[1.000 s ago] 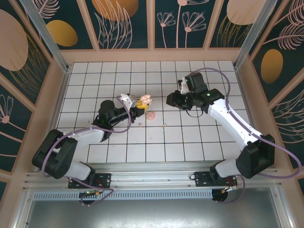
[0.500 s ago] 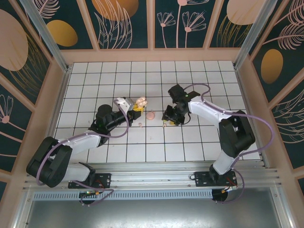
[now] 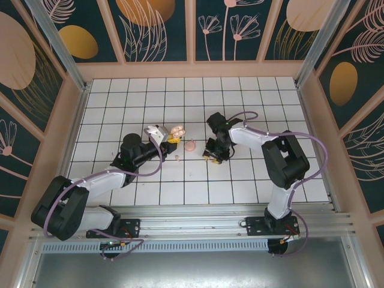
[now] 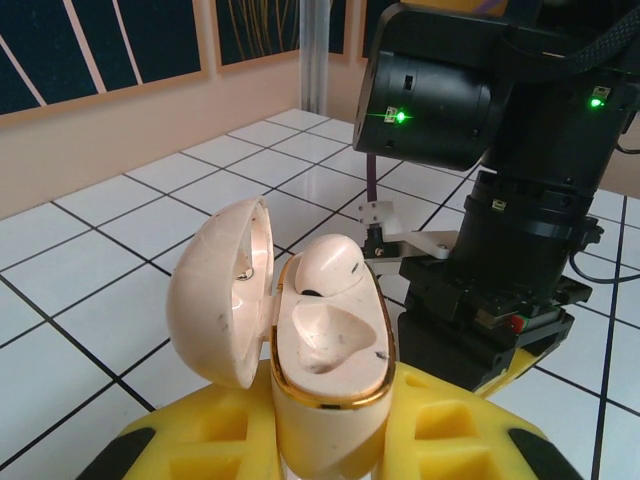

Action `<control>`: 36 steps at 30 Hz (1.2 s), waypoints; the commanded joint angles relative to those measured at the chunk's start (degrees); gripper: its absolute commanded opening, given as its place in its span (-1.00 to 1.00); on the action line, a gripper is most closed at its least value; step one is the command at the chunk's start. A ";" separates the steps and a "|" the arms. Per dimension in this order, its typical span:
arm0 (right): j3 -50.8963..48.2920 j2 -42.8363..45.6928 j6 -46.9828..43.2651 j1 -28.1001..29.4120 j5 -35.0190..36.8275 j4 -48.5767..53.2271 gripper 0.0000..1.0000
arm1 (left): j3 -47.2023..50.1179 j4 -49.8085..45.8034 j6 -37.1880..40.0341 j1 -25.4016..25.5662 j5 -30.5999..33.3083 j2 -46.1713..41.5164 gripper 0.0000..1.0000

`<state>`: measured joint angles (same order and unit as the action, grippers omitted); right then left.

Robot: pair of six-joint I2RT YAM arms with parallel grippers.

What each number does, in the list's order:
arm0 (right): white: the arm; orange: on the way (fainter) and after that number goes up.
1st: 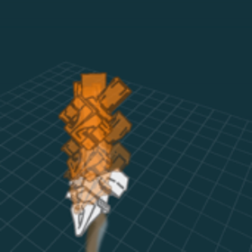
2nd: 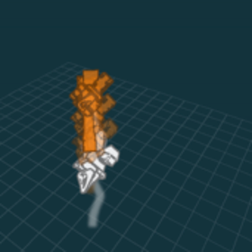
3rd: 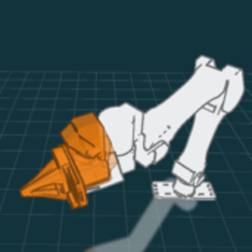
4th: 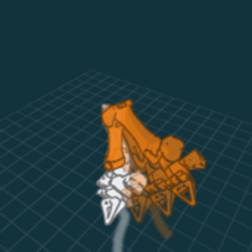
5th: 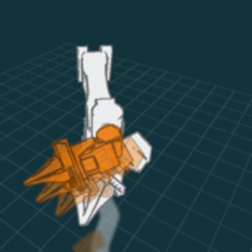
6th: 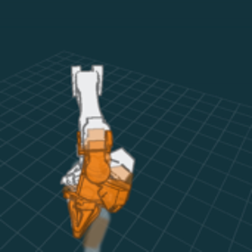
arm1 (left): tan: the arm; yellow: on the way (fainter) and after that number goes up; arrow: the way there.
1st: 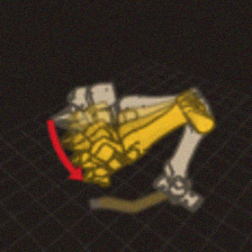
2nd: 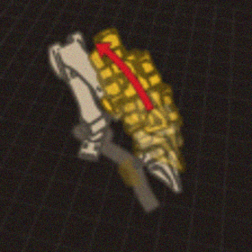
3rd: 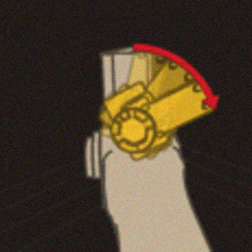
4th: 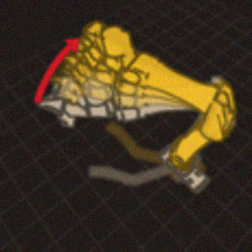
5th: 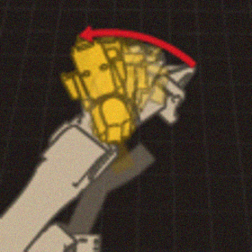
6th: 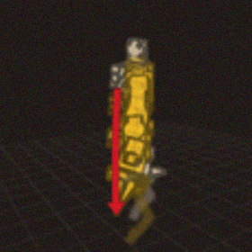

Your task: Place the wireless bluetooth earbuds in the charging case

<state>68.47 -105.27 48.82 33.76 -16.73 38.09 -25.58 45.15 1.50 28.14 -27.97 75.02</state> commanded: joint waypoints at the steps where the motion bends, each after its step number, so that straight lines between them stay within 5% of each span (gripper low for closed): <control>1: 0.86 -1.64 1.07 0.39 0.82 -1.33 -0.28 | 0.10 0.18 0.97 0.26 -0.17 -1.18 -0.94; 36: 5.10 -6.96 -3.15 -0.28 2.38 0.08 -0.57 | -0.15 0.21 0.54 0.26 -0.44 -0.41 -0.94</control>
<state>72.42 -110.85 46.78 33.63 -16.51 36.62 -25.58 44.77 1.50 28.14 -27.99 75.02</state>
